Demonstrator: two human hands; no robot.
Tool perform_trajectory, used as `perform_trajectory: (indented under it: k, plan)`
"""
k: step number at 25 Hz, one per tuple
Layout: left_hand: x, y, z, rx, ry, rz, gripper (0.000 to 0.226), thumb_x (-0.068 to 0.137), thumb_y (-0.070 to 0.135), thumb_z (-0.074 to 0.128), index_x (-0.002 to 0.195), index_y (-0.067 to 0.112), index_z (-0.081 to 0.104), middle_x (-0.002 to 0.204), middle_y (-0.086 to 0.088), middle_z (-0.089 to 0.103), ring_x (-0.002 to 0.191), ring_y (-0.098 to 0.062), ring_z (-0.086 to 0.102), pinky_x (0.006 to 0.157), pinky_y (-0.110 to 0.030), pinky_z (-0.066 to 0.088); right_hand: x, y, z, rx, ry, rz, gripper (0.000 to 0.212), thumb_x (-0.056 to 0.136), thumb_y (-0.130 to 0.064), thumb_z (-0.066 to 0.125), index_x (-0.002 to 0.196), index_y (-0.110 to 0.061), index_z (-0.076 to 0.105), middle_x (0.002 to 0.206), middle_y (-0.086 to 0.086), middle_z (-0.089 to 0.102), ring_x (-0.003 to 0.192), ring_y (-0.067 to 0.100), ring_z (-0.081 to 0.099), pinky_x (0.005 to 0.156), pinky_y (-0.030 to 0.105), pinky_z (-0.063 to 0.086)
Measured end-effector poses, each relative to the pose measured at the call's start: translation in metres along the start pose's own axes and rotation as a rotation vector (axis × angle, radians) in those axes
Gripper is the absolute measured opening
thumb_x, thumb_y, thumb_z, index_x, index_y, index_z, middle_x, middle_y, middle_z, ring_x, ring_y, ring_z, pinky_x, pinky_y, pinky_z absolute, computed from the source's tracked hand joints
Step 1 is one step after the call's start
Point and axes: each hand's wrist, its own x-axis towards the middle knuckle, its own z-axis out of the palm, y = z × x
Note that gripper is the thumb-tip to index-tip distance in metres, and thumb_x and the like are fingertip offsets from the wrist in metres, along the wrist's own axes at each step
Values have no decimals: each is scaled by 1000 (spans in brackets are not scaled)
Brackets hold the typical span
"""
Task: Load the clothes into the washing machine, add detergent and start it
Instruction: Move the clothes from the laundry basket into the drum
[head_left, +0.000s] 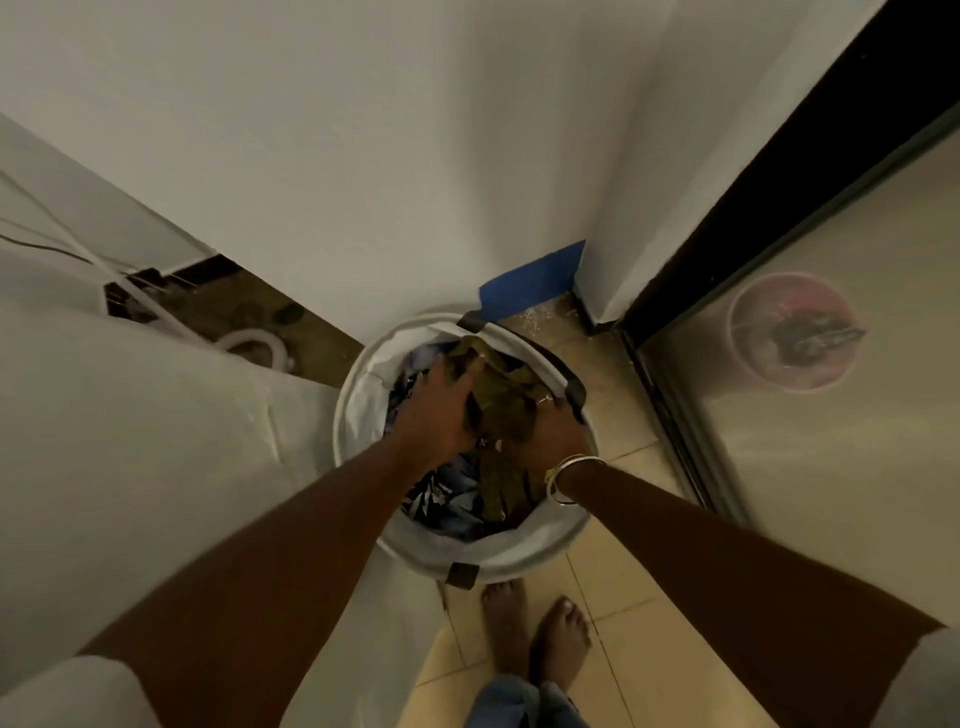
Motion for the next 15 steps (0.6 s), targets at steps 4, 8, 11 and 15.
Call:
perform_trajectory:
  k: [4,8,11,15]
  plan:
    - [71,-14,57,159,-73,99,96,65,75,47,151,39,23,155,-18,24,141,-46,26,105,-67,35,53,28,55,-34,-7,-4,93,79,-58,60,153,-21,18,154,10,30,139,34,33,116,47,27]
    - [83,-21,97,159,-150,112,54,80,49,50,120,15,59,121,-16,58,116,-39,54,94,-54,49,66,51,87,77,89,87,48,95,-27,54,142,-16,45,140,18,43,125,37,48,105,39,38]
    - [63,-10,83,-57,-128,125,27,91,31,56,105,10,64,102,-12,67,94,-30,65,81,-41,55,49,42,74,146,174,0,30,102,-16,43,126,-9,60,127,16,58,117,31,54,104,30,35]
    - [0,9,15,-476,-87,-17,18,86,33,61,93,18,55,88,-2,62,85,-22,62,77,-37,52,-5,0,23,273,258,-100,20,88,-21,54,102,-18,67,98,9,63,88,26,62,80,36,52]
